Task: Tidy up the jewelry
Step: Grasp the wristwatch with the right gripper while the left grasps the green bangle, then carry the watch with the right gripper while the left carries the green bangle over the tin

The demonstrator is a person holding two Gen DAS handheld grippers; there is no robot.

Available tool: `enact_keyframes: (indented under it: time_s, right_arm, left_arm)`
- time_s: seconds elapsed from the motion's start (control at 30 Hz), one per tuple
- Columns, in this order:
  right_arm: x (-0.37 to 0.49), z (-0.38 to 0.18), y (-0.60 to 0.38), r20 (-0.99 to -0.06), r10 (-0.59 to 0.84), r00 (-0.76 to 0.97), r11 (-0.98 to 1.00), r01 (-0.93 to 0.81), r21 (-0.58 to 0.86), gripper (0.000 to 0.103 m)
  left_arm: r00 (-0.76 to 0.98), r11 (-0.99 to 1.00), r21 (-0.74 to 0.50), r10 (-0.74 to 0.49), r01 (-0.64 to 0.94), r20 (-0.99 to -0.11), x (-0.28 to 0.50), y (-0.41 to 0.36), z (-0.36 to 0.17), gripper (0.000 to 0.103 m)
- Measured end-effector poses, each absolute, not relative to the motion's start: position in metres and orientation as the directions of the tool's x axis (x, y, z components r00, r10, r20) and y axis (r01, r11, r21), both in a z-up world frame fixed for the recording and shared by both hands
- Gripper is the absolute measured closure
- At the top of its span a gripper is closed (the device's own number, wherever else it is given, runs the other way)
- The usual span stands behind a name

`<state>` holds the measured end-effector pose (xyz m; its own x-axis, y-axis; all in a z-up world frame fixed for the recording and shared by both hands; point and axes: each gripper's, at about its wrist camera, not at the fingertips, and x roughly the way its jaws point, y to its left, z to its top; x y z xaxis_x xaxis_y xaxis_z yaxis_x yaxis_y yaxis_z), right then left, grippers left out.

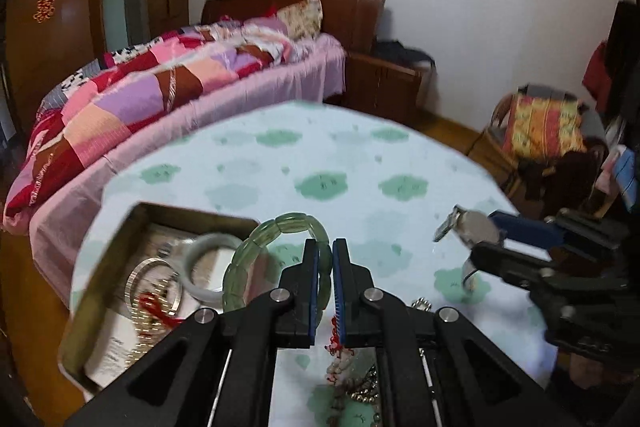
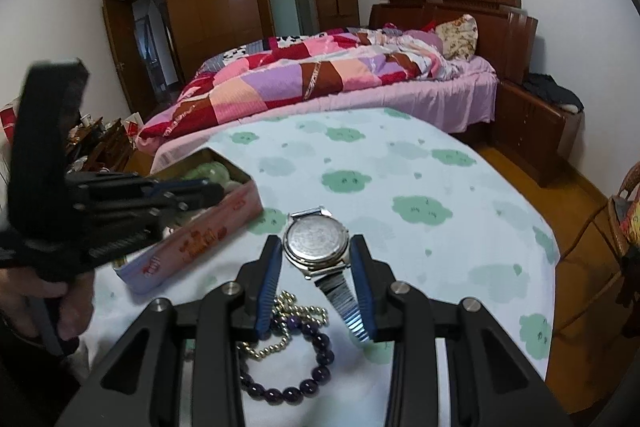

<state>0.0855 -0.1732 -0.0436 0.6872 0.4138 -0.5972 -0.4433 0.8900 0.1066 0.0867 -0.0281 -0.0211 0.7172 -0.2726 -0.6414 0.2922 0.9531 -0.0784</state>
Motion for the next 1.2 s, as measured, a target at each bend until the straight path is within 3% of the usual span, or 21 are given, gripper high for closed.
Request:
enact_keyframes:
  time_s: [0.27,1.2]
  right_arm:
    - [0.089,-0.027,-0.154,-0.573,0.446,0.687,0.869,-0.486,0.093,0.066]
    - [0.095,-0.004,-0.061,-0.530,0.583,0.616,0.748,-0.661,0.055,0.066]
  left_arm:
    - [0.772,0.965,-0.061,-0.241,0.254,-0.588,0.079,-0.006,0.000,0.097]
    - [0.812,0.997,-0.068,-0.064,0.030,-0.580,0.070,0.087,-0.007,0.097]
